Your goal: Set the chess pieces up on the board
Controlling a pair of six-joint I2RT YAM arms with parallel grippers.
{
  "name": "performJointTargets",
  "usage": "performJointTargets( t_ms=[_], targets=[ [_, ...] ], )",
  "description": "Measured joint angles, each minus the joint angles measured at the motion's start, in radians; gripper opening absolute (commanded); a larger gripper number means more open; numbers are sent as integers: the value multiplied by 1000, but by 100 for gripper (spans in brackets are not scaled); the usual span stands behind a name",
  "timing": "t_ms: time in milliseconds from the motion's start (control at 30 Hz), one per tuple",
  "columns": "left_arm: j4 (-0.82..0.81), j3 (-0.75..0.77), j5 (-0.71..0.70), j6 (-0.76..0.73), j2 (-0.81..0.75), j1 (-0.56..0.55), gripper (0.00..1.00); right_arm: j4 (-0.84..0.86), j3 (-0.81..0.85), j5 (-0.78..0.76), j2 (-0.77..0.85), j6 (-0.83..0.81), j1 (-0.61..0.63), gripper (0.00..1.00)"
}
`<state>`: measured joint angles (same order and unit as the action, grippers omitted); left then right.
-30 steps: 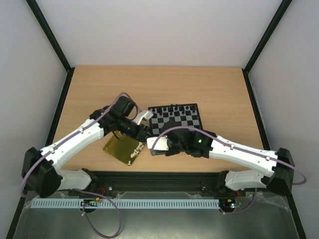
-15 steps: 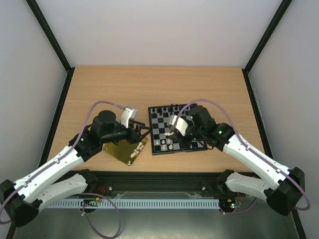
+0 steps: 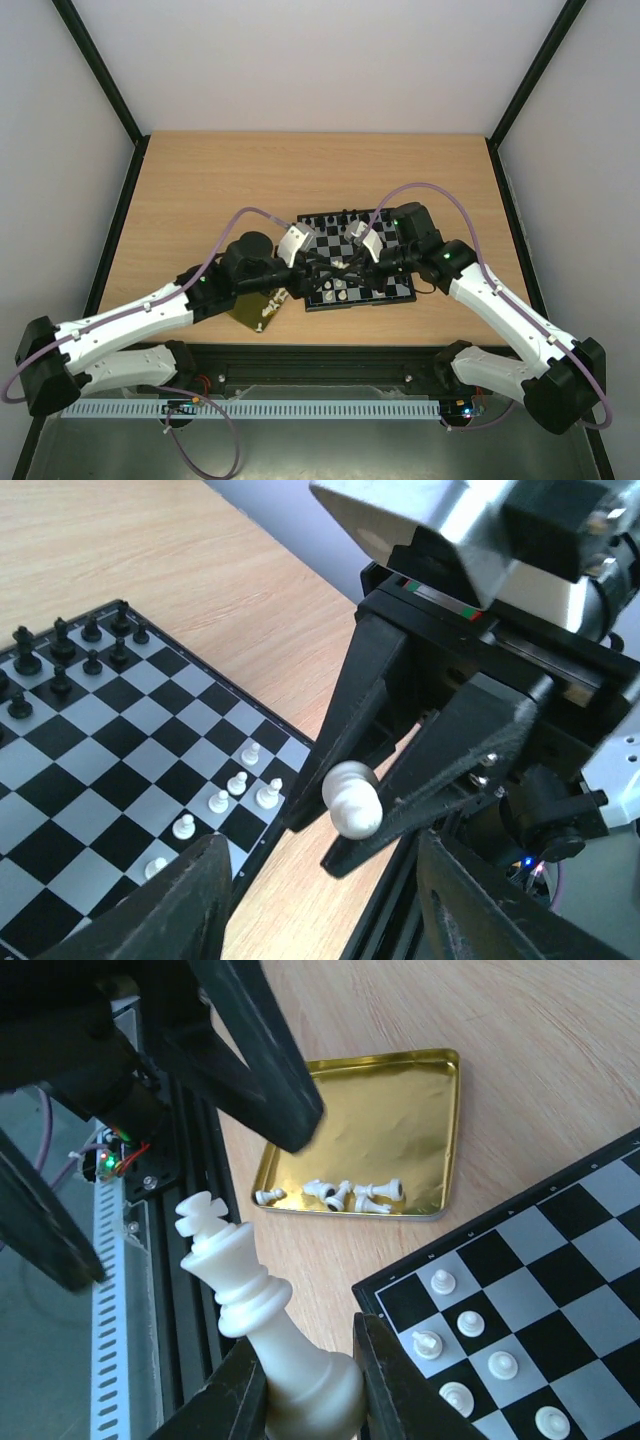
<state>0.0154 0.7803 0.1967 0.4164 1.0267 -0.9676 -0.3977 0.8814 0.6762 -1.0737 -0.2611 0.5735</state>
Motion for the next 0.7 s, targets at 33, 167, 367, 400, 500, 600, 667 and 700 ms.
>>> performJointTargets(
  t_ms=[33, 167, 367, 400, 500, 600, 667, 700],
  targets=[
    [-5, 6, -3, -4, 21, -6, 46, 0, 0, 8, 0, 0, 0, 16],
    [-21, 26, -4, -11, 72, -17, 34, 0, 0, 24, 0, -1, 0, 16],
    [-34, 38, 5, -22, 92, -26, 17, 0, 0, 29, 0, -5, 0, 16],
    [-35, 38, 10, -26, 92, -27, 15, 0, 0, 29, 0, -6, 0, 17],
    [-41, 38, 16, -28, 93, -27, 8, -1, 0, 29, 0, -11, 0, 17],
    [-43, 38, 21, -31, 94, -28, 5, -1, 0, 29, 0, -12, 0, 17],
    [-45, 38, 23, -31, 95, -29, 4, 0, -2, 29, 0, -13, 0, 18],
    [-44, 38, 24, -31, 97, -29, 4, 0, -4, 29, 0, -13, -1, 22]
  ],
)
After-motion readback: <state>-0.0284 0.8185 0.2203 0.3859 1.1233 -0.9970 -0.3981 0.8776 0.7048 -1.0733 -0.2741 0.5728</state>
